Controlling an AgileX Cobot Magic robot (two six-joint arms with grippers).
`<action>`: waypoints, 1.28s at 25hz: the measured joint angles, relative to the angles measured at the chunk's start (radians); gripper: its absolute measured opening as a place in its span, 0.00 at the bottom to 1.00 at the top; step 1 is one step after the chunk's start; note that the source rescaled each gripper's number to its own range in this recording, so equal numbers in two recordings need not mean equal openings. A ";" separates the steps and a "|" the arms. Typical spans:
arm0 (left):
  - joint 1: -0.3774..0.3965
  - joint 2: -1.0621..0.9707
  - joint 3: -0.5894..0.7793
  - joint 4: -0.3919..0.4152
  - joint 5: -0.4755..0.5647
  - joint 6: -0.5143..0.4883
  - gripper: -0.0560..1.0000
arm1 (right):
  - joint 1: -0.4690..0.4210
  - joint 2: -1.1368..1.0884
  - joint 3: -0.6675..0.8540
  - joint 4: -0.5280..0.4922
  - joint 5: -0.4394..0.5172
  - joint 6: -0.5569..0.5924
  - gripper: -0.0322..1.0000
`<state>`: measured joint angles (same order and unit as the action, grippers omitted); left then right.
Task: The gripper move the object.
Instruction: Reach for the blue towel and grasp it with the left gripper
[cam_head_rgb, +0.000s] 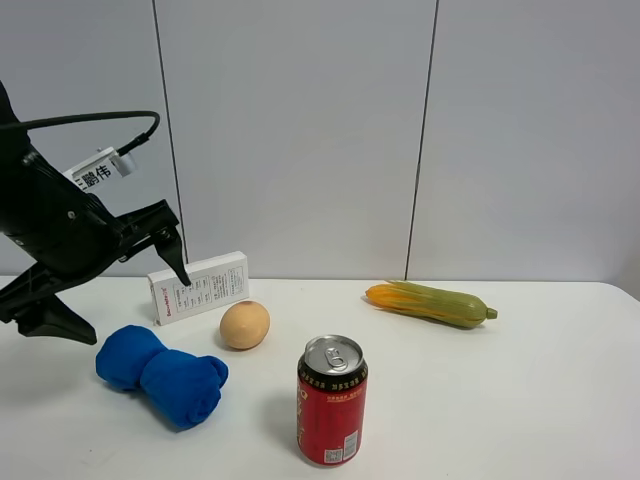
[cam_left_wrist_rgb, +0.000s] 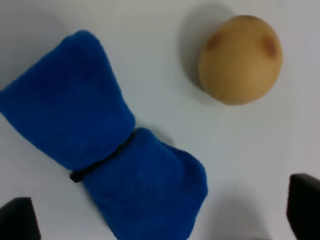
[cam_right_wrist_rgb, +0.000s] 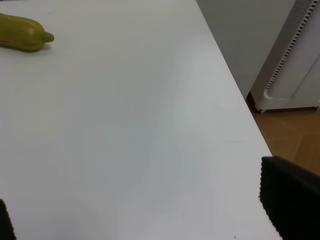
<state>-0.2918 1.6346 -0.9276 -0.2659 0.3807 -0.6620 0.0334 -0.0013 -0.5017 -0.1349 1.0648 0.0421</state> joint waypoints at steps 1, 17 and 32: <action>0.000 0.004 0.000 0.001 -0.010 -0.039 1.00 | 0.000 0.000 0.000 0.000 0.000 0.000 1.00; 0.000 0.079 0.000 0.194 0.004 -0.340 1.00 | 0.000 0.000 0.000 0.000 0.000 0.000 1.00; -0.075 0.201 -0.002 0.122 -0.059 -0.356 1.00 | 0.000 0.000 0.000 0.000 0.000 0.000 1.00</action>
<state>-0.3670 1.8353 -0.9298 -0.1439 0.3219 -1.0181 0.0334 -0.0013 -0.5017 -0.1349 1.0648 0.0421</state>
